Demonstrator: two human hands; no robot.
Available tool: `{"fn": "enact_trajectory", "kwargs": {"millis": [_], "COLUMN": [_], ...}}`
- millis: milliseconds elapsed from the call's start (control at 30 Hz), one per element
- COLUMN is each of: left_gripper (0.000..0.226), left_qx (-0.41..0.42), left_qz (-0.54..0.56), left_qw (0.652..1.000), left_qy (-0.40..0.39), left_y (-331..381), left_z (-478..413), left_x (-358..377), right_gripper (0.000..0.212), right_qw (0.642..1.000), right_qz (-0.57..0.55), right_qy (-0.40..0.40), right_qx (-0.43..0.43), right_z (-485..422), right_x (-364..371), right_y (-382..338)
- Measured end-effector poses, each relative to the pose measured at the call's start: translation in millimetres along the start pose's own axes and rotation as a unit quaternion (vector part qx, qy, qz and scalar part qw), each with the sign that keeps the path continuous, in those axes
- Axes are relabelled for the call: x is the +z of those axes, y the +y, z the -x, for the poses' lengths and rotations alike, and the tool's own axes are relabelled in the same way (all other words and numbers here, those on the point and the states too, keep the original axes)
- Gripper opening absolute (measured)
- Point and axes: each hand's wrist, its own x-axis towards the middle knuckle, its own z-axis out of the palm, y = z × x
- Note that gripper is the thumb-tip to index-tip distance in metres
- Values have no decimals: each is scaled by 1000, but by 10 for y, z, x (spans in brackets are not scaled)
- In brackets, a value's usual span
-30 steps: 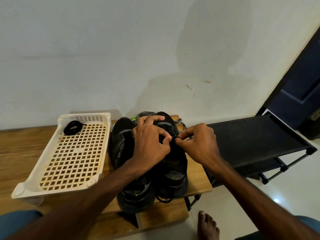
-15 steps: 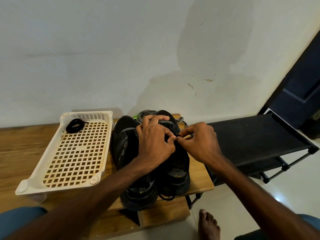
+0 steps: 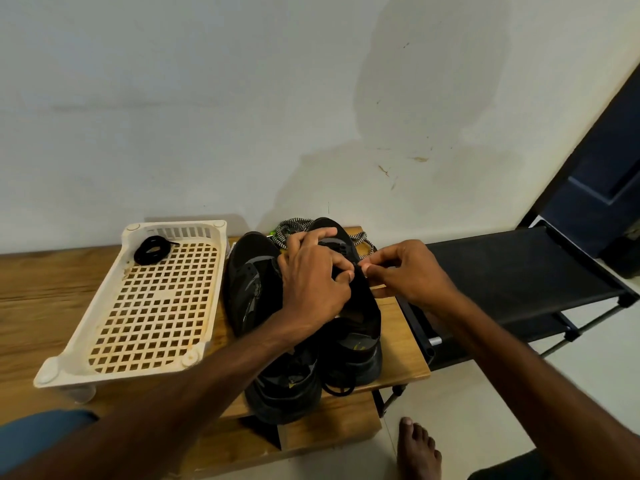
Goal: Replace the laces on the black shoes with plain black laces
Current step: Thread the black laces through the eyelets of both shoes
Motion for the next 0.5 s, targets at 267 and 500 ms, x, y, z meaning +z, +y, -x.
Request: {"fn": "enact_trajectory", "kwargs": {"millis": [267, 500], "left_gripper": [12, 20], "left_qx": [-29, 23], "left_qz": [-10, -84], "left_qw": [999, 995], "left_qy": [19, -39], "left_y": [39, -14], "left_z": [-5, 31], "left_x": [16, -24], "right_gripper": [8, 13], "right_qw": [999, 995], "right_qz": [-20, 44], "right_qy": [-23, 60], "right_qx": [10, -63], "right_z": [-28, -50], "right_x": [-39, -33], "right_y": [9, -8]}}
